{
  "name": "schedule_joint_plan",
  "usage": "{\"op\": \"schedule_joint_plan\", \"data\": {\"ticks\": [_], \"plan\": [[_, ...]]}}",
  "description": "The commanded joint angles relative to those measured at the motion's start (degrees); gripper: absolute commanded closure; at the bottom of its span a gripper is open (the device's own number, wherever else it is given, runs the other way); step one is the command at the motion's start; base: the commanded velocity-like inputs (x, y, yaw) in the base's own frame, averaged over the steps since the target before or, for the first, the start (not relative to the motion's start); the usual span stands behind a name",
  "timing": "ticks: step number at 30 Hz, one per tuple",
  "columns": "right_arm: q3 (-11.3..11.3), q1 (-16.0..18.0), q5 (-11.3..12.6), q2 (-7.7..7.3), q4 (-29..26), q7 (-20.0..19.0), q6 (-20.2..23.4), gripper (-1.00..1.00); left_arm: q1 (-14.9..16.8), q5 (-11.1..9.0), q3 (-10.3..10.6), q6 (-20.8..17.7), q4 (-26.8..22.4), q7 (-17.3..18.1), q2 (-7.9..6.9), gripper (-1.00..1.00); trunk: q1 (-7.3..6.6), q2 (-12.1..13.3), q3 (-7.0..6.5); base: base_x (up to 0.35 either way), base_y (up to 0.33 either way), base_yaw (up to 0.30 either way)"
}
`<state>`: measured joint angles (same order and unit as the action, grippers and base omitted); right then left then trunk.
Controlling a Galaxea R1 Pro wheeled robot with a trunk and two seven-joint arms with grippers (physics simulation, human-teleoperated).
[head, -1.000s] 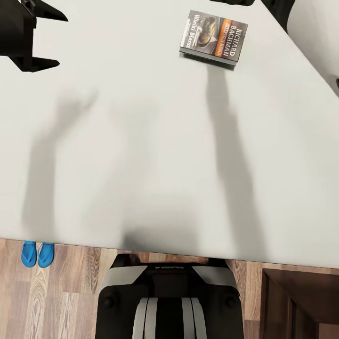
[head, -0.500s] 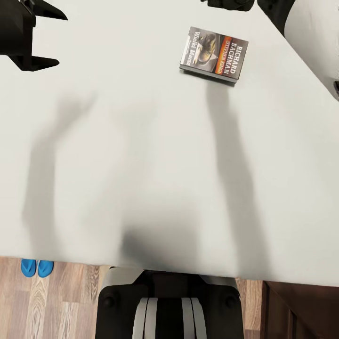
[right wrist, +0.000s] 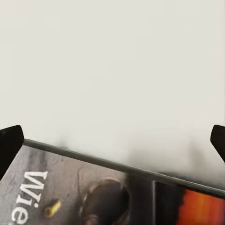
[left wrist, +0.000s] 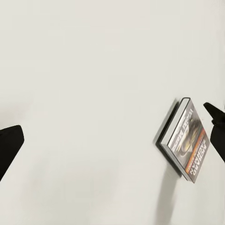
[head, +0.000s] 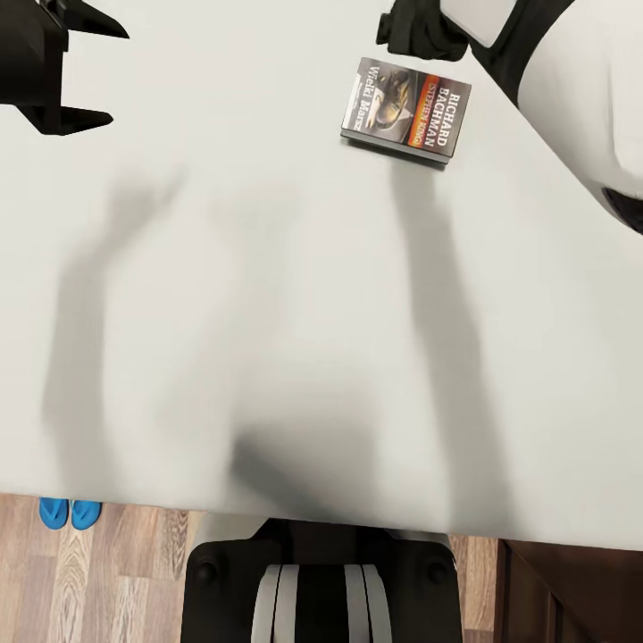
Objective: In the bedroom, move the book from the bed onto either nightstand, and place the two sandals side by side next to the bed.
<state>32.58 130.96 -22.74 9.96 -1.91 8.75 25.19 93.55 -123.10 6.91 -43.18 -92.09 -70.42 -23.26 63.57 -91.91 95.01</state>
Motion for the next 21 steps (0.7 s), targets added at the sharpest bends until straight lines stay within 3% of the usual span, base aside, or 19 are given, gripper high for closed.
{"op": "schedule_joint_plan", "data": {"ticks": [1, 21], "plan": [[0.47, -0.43, -0.48, 0.04, -0.11, 0.13, 0.31, -1.0, 0.04, -0.33, 0.02, -0.33, -0.02, -0.43, -0.02, -1.0, 0.0, -0.01, 0.02, 0.004, 0.0, 0.0], [0.47, -3.14, -0.38, 0.04, -0.3, 0.12, -0.21, -1.0, -0.03, -0.32, 0.12, -0.41, -0.02, -0.58, 0.58, -1.0, 0.0, -0.01, 0.02, 0.0, 0.0, 0.0]]}}
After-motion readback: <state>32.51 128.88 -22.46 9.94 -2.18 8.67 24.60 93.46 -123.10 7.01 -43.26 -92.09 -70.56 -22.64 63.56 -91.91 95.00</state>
